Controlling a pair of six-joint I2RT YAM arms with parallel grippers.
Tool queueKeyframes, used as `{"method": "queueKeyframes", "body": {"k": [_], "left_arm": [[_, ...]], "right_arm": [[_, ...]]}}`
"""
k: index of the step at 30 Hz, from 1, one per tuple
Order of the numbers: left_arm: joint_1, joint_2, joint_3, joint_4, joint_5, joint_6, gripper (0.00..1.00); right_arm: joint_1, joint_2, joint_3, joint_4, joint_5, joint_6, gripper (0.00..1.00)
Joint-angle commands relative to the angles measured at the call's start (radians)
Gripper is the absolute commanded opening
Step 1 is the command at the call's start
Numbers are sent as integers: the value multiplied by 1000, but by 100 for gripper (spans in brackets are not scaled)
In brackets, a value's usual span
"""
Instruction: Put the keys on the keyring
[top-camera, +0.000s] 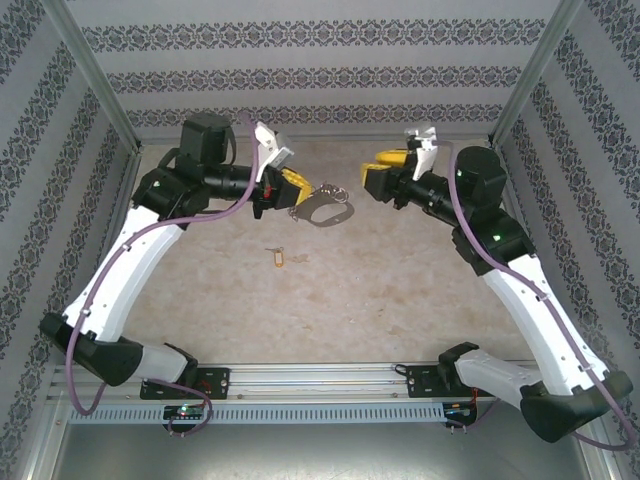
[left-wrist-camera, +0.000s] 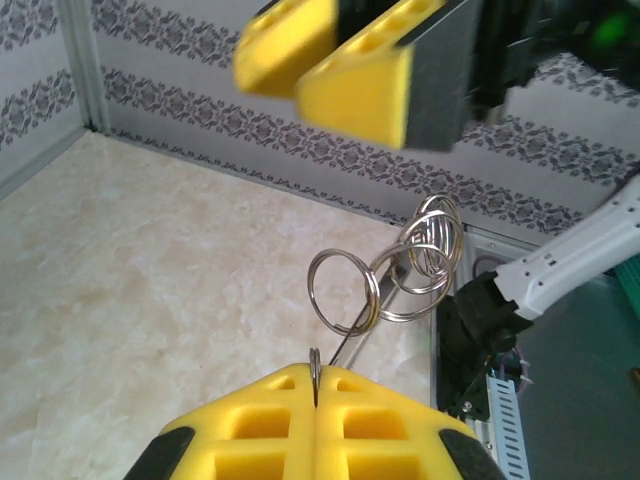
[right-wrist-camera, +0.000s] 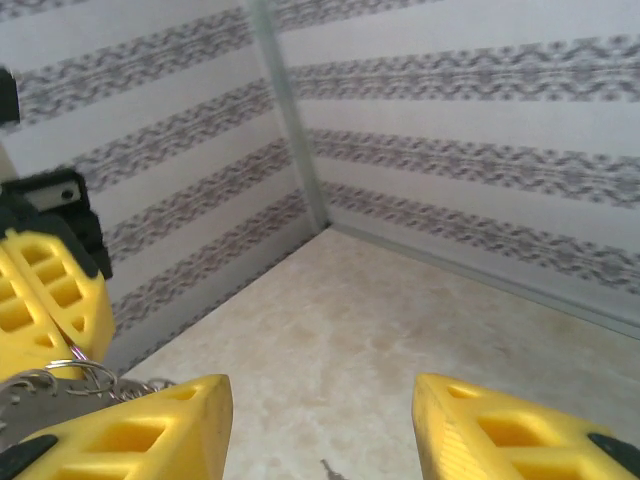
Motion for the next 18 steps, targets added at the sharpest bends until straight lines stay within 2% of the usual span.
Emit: {"method": "queueKeyframes", "body": {"k": [1, 8, 18], "left_arm": [[-2, -43, 58, -102, 62, 88, 0], [-2, -65, 77, -134, 74, 102, 0], [-3, -58, 99, -149, 57, 124, 0]], "right_arm": [[-11, 26, 55, 42, -197, -39, 50], [-4, 116, 132, 81, -287, -18, 46], [111, 180, 213, 54, -376, -37, 45]]}}
